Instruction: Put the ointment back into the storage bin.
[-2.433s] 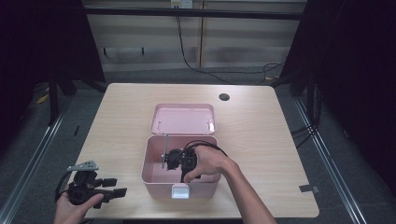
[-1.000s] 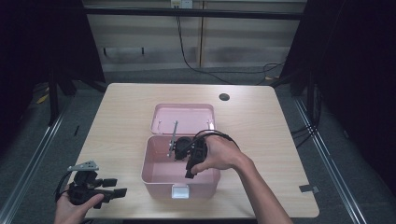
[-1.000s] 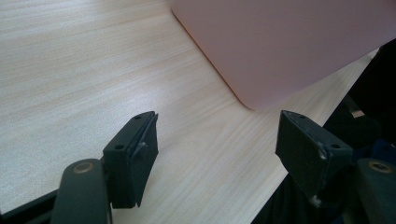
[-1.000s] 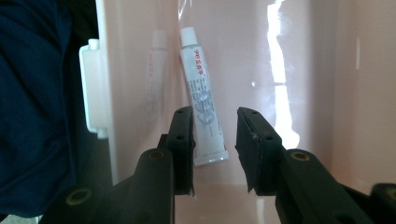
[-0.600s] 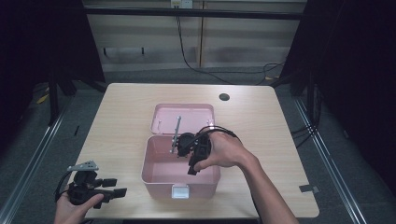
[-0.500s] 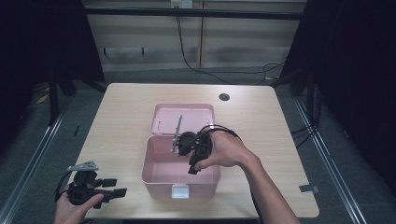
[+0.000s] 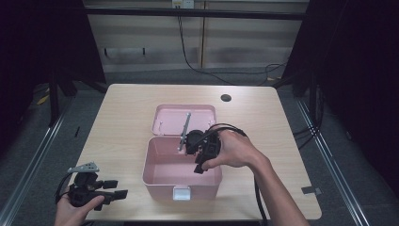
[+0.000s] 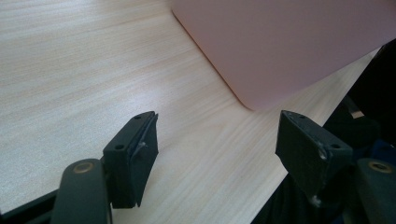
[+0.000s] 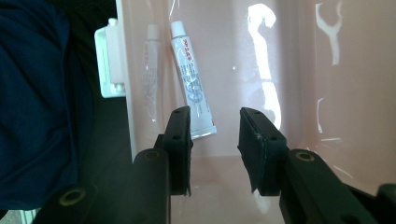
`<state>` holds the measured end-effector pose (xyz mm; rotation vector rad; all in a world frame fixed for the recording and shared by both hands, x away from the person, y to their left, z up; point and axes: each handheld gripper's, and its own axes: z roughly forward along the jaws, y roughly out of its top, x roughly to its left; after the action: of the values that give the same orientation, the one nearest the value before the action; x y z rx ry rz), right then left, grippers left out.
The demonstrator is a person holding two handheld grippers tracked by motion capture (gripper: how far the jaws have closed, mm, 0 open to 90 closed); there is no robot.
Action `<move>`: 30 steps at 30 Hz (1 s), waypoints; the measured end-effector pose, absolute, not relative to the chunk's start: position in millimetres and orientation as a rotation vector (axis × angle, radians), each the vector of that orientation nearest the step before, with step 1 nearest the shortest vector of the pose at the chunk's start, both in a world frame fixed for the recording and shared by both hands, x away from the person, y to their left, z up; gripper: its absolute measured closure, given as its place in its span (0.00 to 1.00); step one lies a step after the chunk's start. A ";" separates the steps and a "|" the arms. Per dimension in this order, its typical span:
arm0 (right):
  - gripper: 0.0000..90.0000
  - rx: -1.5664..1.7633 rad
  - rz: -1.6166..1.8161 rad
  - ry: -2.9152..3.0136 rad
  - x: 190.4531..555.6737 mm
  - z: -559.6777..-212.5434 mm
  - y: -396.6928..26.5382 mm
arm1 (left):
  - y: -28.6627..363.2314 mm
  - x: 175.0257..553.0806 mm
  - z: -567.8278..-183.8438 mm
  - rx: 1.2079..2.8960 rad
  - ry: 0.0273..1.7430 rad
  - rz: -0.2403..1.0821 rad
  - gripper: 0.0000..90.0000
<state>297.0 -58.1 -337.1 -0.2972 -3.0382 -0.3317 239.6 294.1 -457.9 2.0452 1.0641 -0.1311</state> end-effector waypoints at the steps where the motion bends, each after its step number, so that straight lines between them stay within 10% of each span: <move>1: 0.72 -0.290 -0.346 -3.044 297.5 -337.1 -59.9 | 294.0 239.7 -458.1 2.046 1.066 -0.129 0.33; 30: 0.60 -0.562 -0.401 -3.074 281.3 -315.0 -135.0 | 294.1 239.6 -457.8 2.047 1.066 -0.126 0.33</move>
<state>281.3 -135.0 -315.0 -0.5619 -3.0742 -0.4015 239.6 294.1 -457.8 2.0472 1.0661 -0.1255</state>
